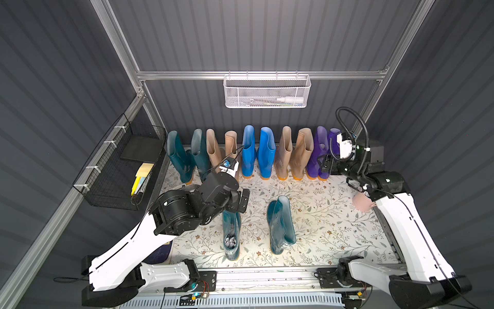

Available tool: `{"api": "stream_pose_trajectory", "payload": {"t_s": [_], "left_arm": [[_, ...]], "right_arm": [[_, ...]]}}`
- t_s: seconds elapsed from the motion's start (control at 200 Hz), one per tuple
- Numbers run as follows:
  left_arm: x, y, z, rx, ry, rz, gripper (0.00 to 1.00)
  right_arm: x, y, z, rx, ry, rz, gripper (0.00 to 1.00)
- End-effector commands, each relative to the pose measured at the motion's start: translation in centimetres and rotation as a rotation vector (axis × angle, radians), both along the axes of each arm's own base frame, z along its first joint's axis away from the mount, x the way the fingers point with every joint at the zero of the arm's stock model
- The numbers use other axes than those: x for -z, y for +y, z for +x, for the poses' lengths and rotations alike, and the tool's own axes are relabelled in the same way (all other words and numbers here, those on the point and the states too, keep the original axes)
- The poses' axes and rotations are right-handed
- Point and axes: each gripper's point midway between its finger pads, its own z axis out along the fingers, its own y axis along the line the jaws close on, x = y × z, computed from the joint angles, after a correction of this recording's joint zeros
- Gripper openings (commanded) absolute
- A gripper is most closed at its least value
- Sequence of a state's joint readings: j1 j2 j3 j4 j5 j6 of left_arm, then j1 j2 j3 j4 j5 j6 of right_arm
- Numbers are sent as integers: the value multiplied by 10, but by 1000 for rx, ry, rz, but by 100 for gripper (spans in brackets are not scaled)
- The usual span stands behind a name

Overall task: Match and arrange rain boots in pairs
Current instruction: Pick up the rain boot at the center of the board.

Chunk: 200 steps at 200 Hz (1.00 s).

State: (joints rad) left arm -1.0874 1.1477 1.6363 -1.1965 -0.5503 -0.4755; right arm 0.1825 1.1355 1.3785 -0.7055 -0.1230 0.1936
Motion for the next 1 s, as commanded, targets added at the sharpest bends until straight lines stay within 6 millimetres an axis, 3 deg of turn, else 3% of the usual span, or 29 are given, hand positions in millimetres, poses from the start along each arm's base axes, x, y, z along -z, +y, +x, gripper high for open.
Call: {"api": "stream_pose_trajectory", "payload": {"t_s": [0.0,0.225,0.715,0.84,0.996], "left_arm": [[25,30,-17,-86,120,43,99],[56,39,-32,-133,227,38,100],[118,17,-52,-101,424,28,98],[129,5,-52,-80,440,6,91],[131,-2,-47,-70,425,-16,73]], "right_arm": [[17,7,-24,-10,81,1,83],[27,36,-51,-96,143,29,84],[35,68,-76,-183,185,55,84],[39,70,-81,-188,193,65,84],[42,70,-88,-192,170,74,84]]}}
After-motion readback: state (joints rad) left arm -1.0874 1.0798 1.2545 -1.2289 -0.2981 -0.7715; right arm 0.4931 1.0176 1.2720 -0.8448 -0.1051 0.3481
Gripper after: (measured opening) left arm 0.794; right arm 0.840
